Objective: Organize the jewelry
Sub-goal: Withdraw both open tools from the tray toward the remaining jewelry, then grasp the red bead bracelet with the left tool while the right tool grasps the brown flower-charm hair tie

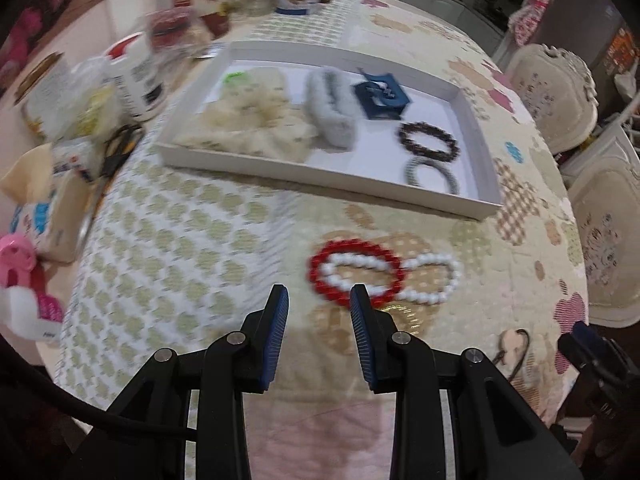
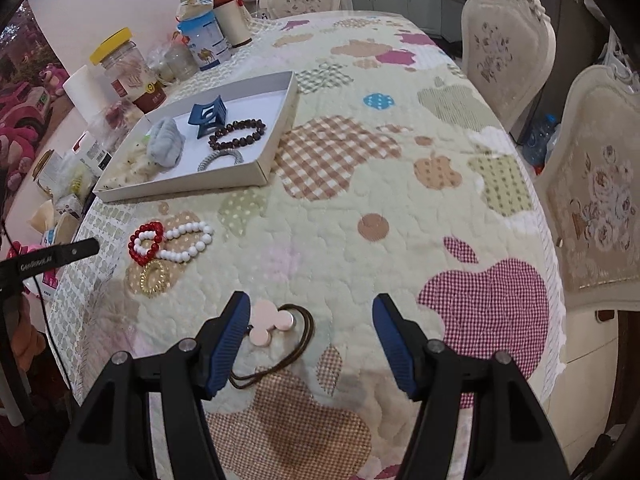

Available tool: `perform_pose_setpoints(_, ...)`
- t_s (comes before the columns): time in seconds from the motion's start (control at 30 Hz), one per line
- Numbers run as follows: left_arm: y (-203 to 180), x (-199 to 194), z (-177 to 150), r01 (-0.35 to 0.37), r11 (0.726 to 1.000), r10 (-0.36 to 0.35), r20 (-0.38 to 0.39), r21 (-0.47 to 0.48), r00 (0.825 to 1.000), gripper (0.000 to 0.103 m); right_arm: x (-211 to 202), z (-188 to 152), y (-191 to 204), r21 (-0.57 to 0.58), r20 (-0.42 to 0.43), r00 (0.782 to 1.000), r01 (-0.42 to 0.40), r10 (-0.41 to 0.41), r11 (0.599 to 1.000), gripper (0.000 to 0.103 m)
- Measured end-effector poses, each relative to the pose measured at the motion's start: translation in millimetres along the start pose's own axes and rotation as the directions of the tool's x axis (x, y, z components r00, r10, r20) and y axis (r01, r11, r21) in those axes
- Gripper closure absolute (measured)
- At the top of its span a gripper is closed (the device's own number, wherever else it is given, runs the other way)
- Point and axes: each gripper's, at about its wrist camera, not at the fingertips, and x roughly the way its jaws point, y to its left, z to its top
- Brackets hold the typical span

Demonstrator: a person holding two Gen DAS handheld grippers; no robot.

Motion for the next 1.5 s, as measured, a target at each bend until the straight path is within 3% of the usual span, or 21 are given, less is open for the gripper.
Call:
perform_pose_setpoints(0.23,-39.9,28.9,10.1,-0.014,0.994,0.019,-0.039,0.105,0.999,0.072,-3.8,-5.7,-9.0,0.025,0.002,1.0,0.007,-0.007,1.0,0.036)
perform_pose_setpoints(0.43,-51.5,51.1,15.2,-0.023,0.991,0.032,-0.061,0.132,0.998,0.072,-6.4,-8.9,-16.7,0.053,0.003,1.0,0.01,-0.011,0.999,0.036)
perform_pose_setpoints(0.47,-51.1,54.0,16.1,-0.02,0.991,0.029,-0.065,0.13,0.997,0.074,-6.9,-9.4,-16.4,0.052,0.004,1.0,0.008,-0.009,0.999,0.036)
perform_pose_setpoints(0.53,-47.4,59.2,17.0,-0.004,0.993,0.013,-0.077,0.118,0.997,0.087,-7.2,-9.9,-15.6,0.049,0.007,1.0,0.004,-0.004,0.999,0.036)
perform_pose_setpoints(0.63,-41.7,57.4,18.8,0.003,0.995,0.004,-0.063,0.098,0.998,0.095,-4.2,-10.7,-15.5,0.046,0.001,1.0,-0.003,0.003,0.999,0.036)
perform_pose_setpoints(0.97,-1.3,13.6,27.7,0.046,0.999,-0.045,0.02,-0.004,0.999,0.095,16.6,-17.6,10.4,-0.079,-0.055,0.997,-0.065,0.061,0.995,0.037)
perform_pose_setpoints(1.3,26.6,-8.0,31.2,0.088,0.992,-0.085,0.04,-0.089,0.996,0.095,50.8,-24.2,29.6,-0.187,-0.087,0.996,-0.044,0.028,0.981,0.037)
perform_pose_setpoints(1.33,28.3,-10.9,31.2,0.089,0.992,-0.085,0.045,-0.093,0.995,0.095,50.2,-24.9,29.7,-0.196,-0.07,0.997,-0.038,0.024,0.98,0.039)
perform_pose_setpoints(1.4,30.8,-16.0,31.0,0.089,0.991,-0.083,0.058,-0.098,0.995,0.095,50.0,-25.0,29.8,-0.211,-0.05,0.999,-0.024,0.013,0.977,0.058)
perform_pose_setpoints(1.47,32.8,-20.4,31.8,0.087,0.991,-0.08,0.071,-0.101,0.994,0.095,48.1,-24.3,28.7,-0.21,-0.046,0.998,-0.042,0.033,0.977,0.088)
perform_pose_setpoints(1.5,33.7,-22.2,32.4,0.087,0.991,-0.08,0.075,-0.103,0.994,0.095,47.8,-23.3,28.3,-0.206,-0.048,0.998,-0.053,0.044,0.977,0.088)
